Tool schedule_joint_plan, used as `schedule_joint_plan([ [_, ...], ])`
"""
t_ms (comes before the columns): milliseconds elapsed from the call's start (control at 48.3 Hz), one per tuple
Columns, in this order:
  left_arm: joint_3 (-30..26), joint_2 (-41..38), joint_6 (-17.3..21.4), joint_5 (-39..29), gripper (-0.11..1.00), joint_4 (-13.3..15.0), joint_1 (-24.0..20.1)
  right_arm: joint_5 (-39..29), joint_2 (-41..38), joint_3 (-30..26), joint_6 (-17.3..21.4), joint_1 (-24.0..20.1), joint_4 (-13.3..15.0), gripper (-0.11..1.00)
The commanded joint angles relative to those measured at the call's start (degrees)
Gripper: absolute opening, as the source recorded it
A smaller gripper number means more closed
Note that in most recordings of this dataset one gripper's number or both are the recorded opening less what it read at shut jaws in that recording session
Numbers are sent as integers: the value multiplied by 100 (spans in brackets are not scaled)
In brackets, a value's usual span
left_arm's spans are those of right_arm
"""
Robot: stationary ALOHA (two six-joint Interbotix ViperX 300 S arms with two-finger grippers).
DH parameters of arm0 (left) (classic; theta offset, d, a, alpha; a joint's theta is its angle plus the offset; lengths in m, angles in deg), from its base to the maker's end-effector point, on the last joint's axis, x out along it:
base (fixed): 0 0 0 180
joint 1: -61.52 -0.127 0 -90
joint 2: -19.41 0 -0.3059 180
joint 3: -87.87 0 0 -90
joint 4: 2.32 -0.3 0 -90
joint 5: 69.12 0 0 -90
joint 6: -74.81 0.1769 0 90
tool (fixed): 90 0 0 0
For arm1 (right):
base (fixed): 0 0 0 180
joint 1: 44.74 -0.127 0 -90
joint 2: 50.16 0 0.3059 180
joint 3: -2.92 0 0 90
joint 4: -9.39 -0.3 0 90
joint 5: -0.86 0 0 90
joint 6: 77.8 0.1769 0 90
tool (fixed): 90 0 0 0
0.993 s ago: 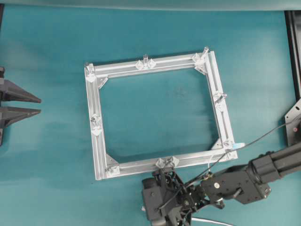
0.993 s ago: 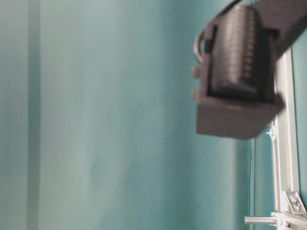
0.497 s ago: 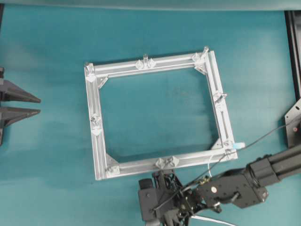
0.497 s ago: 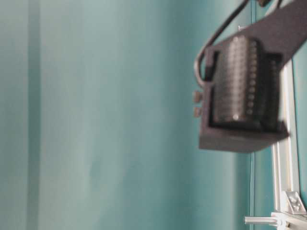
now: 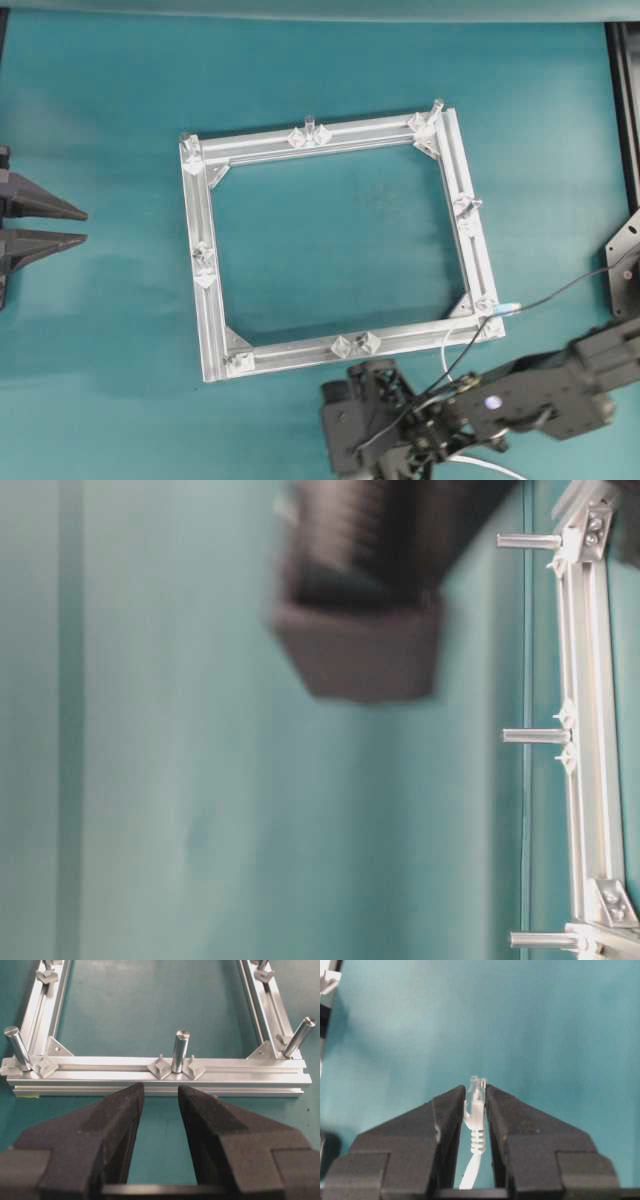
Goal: Move the cable alternately left and right between 8 pins so it hooks onto each one.
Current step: 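Carry the cable plug with the right gripper leftward over the bottom rail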
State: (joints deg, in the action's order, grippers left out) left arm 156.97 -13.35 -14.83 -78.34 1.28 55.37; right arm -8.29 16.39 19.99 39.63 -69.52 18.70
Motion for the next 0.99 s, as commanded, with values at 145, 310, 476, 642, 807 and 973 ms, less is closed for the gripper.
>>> schedule_joint_plan([
  [145,35,-26,-44,220,38,-9,18,-158,800,642,712,-18,62,18],
  [310,35,-26,-44,220,38,-9,18,-325,1107,879,1283,79,229,18],
  [476,18,-26,-62,211,38,-9,18,-835,1292,835,1925,360,624,18],
  [642,44,-26,-62,220,38,-9,18,-1204,1521,773,2716,633,1107,18],
  [807,44,-26,-62,220,38,-9,18,-1758,1608,826,3718,729,1714,18],
  [973,44,-26,-62,220,38,-9,18,-1890,1582,809,4693,1081,2074,18],
])
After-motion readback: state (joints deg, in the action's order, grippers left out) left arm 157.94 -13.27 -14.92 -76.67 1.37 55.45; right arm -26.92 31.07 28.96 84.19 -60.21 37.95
